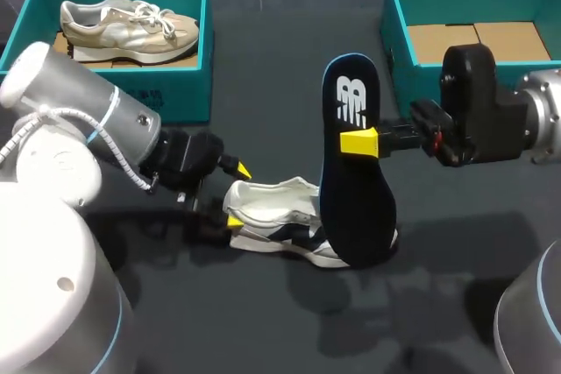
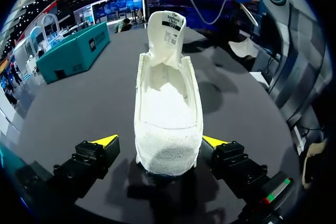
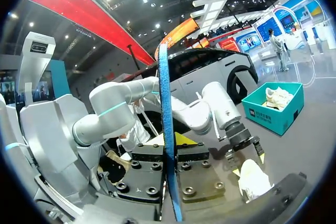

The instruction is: Take the shoe out of the shoebox, open the shoe tongue, remove and reinsert the insole, then place the shoe into the shoebox

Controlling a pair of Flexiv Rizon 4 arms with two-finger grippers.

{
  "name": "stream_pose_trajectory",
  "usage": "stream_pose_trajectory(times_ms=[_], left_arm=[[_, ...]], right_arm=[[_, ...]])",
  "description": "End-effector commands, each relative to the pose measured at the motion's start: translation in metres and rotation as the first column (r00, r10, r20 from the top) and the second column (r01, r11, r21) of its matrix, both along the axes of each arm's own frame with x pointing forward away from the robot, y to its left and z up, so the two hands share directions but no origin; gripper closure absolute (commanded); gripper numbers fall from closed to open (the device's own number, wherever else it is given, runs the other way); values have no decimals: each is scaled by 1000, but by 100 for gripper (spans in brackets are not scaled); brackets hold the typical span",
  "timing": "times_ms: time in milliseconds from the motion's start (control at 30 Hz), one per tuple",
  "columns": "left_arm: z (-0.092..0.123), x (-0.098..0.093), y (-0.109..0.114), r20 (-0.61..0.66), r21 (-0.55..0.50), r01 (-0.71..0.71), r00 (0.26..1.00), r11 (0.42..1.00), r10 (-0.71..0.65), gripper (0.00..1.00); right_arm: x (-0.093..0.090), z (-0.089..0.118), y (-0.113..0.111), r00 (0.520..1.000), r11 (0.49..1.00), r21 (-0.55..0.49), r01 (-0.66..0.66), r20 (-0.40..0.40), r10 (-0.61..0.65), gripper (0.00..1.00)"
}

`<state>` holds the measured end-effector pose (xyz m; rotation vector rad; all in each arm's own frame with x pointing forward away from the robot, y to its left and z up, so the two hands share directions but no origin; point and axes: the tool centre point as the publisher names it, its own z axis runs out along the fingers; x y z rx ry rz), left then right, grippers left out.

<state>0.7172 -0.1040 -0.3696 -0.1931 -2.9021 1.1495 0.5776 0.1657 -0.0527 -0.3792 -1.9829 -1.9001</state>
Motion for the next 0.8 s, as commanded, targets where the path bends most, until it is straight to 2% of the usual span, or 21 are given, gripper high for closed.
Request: stream_pose_trajectory(times_ms=[33, 433, 500, 533, 800], left_arm=[[14, 5, -4, -7, 179, 28, 1000, 983, -27, 0], [15, -4, -5, 4, 443, 79, 996, 893, -90, 0], [18, -7, -6, 65, 498, 71, 991, 864, -119, 0], [24, -11, -4, 90, 480, 86, 985, 873, -146, 0], [24, -11, -4, 90, 480, 86, 985, 873, -146, 0]], right_arm=[[0, -1, 2, 1000, 1000, -1, 1, 0, -1, 100], [0, -1, 2, 1000, 1000, -1, 1, 0, -1, 100], [0, -1, 2, 1000, 1000, -1, 1, 0, -1, 100], [0, -1, 2, 1000, 1000, -1, 1, 0, -1, 100], [0, -1, 2, 1000, 1000, -1, 1, 0, -1, 100]])
